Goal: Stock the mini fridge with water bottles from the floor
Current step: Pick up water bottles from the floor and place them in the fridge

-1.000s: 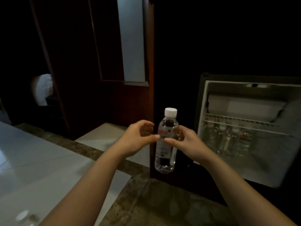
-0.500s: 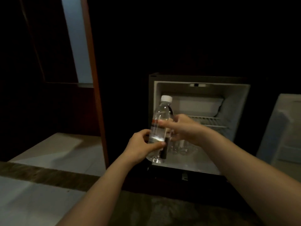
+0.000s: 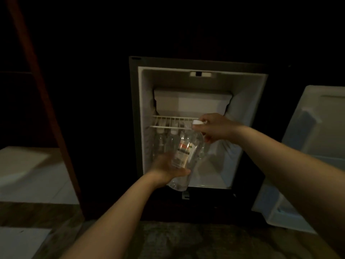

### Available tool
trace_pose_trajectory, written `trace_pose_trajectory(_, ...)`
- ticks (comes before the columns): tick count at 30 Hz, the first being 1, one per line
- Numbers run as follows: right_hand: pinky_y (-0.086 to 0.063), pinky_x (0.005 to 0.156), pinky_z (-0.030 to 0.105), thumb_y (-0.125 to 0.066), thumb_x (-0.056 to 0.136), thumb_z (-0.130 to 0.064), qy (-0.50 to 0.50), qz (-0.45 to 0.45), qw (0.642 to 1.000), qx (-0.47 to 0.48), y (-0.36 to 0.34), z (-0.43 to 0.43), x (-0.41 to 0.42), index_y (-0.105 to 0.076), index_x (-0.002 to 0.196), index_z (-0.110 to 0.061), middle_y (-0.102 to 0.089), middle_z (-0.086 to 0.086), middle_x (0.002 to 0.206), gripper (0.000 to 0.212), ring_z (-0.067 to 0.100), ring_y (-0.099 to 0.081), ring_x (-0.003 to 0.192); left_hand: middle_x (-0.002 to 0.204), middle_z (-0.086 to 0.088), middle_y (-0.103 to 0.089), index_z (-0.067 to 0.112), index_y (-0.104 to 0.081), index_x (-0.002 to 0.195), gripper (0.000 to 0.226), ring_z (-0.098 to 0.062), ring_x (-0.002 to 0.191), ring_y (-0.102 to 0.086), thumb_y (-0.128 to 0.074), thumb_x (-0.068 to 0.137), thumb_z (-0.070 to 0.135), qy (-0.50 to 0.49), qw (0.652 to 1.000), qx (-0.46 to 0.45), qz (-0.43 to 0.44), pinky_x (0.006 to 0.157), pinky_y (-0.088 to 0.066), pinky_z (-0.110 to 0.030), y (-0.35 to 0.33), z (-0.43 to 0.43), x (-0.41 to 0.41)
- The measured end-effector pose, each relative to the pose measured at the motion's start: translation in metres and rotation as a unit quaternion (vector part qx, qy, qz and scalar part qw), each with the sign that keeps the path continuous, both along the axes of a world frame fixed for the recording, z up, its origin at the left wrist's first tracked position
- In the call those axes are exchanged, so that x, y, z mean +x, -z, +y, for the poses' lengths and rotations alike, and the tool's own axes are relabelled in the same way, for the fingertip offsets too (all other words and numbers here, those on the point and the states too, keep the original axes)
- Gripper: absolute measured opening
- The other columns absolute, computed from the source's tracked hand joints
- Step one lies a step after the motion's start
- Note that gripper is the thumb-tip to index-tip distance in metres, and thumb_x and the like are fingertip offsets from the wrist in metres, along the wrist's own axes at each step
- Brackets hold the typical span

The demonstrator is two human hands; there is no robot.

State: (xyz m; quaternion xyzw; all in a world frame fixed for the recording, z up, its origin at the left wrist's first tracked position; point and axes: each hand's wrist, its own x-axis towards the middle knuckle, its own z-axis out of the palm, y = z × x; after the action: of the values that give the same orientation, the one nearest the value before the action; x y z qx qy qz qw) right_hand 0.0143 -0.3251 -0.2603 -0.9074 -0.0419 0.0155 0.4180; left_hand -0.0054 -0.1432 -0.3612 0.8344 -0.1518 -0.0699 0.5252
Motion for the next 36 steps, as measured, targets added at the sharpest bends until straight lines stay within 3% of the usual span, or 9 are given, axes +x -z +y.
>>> trace_pose_trajectory(5,-0.05,0.047,0.025,-0.055,0.092,-0.034,0.009,0.0,0.998,-0.063,0.028,-0.019,0.025,-0.051,0.096,-0.012,-0.05,0.003,0.068,0.023,0.014,-0.053,0.052,0.111,-0.008,-0.068,0.009,-0.06,0.113,0.048,-0.02,0.103,-0.064,-0.08,0.07,0.018,0.037,0.999,-0.007,0.013,0.094,-0.051,-0.039,0.027,-0.025,0.021)
trace_pose_trajectory(9,-0.051,0.052,0.027,-0.052,0.094,-0.034,0.014,0.011,0.995,-0.096,0.051,-0.03,0.044,-0.05,0.104,-0.007,-0.05,0.005,0.076,0.029,0.018,-0.056,0.056,0.103,-0.008,-0.069,0.006,-0.062,0.105,0.034,-0.014,0.091,-0.064,-0.076,0.073,0.007,0.028,0.998,-0.045,0.019,0.08,-0.05,-0.016,0.054,-0.047,0.036)
trace_pose_trajectory(13,-0.039,0.045,0.011,-0.049,0.096,-0.027,0.021,-0.032,0.991,-0.131,0.076,-0.035,0.056,-0.044,0.076,-0.02,-0.051,0.003,0.073,0.021,0.013,-0.051,0.055,0.09,-0.008,-0.063,-0.001,-0.062,0.103,0.022,0.003,0.068,-0.059,-0.066,0.081,-0.002,0.029,0.997,-0.055,0.051,0.059,-0.044,-0.001,0.074,-0.061,0.055)
trace_pose_trajectory(15,-0.037,0.055,0.01,-0.05,0.095,-0.028,0.018,-0.047,0.985,-0.166,0.087,-0.036,0.062,-0.052,0.094,-0.019,-0.059,0.01,0.093,0.009,0.019,-0.058,0.073,0.095,-0.007,-0.064,0.0,-0.063,0.107,0.025,-0.005,0.078,-0.059,-0.066,0.083,0.007,0.015,0.999,-0.032,0.038,0.059,-0.041,-0.002,0.082,-0.069,0.065)
trace_pose_trajectory(19,-0.04,0.089,0.027,-0.051,0.094,-0.031,0.037,-0.079,0.974,-0.211,0.105,-0.034,0.075,-0.043,0.132,-0.006,-0.052,0.016,0.135,0.046,0.031,-0.051,0.121,0.123,-0.012,-0.06,0.005,-0.051,0.127,0.042,-0.024,0.11,-0.059,-0.061,0.088,0.019,-0.029,0.999,-0.023,0.039,0.089,-0.046,-0.022,0.097,-0.08,0.08)
trace_pose_trajectory(24,-0.046,0.088,0.035,-0.054,0.093,-0.029,0.064,-0.138,0.965,-0.212,0.122,-0.026,0.084,-0.049,0.127,-0.006,-0.06,0.016,0.123,0.042,0.032,-0.057,0.11,0.114,-0.012,-0.06,0.004,-0.051,0.124,0.031,-0.012,0.083,-0.058,-0.05,0.095,0.013,-0.064,0.995,-0.072,0.03,0.06,-0.044,-0.009,0.112,-0.088,0.091)
trace_pose_trajectory(29,-0.049,0.094,0.038,-0.069,0.083,-0.022,0.083,-0.124,0.988,-0.024,0.145,-0.027,0.085,-0.051,0.128,-0.009,-0.06,0.012,0.122,0.05,0.022,-0.059,0.109,0.098,-0.008,-0.067,-0.001,-0.058,0.116,0.025,-0.002,0.083,-0.065,-0.05,0.094,0.007,-0.067,0.986,-0.151,-0.002,0.071,-0.049,-0.011,0.119,-0.089,0.096)
trace_pose_trajectory(33,-0.045,0.061,0.004,-0.073,0.079,-0.017,0.062,-0.034,0.994,0.081,0.166,-0.034,0.078,-0.056,0.118,-0.012,-0.066,-0.011,0.094,0.043,-0.009,-0.061,0.074,0.1,0.004,-0.065,0.012,-0.057,0.122,0.03,0.005,0.081,-0.06,-0.053,0.093,0.017,-0.071,0.987,-0.144,0.01,0.065,-0.045,-0.004,0.129,-0.084,0.1)
trace_pose_trajectory(36,-0.044,0.06,0.001,-0.074,0.078,-0.017,0.061,-0.036,0.994,0.08,0.169,-0.039,0.08,-0.056,0.114,-0.019,-0.064,-0.014,0.094,0.04,-0.008,-0.06,0.078,0.102,-0.003,-0.064,0.009,-0.055,0.121,0.028,-0.009,0.084,-0.058,-0.051,0.094,0.015,-0.122,0.971,-0.188,0.088,0.062,-0.044,-0.008,0.134,-0.081,0.101)
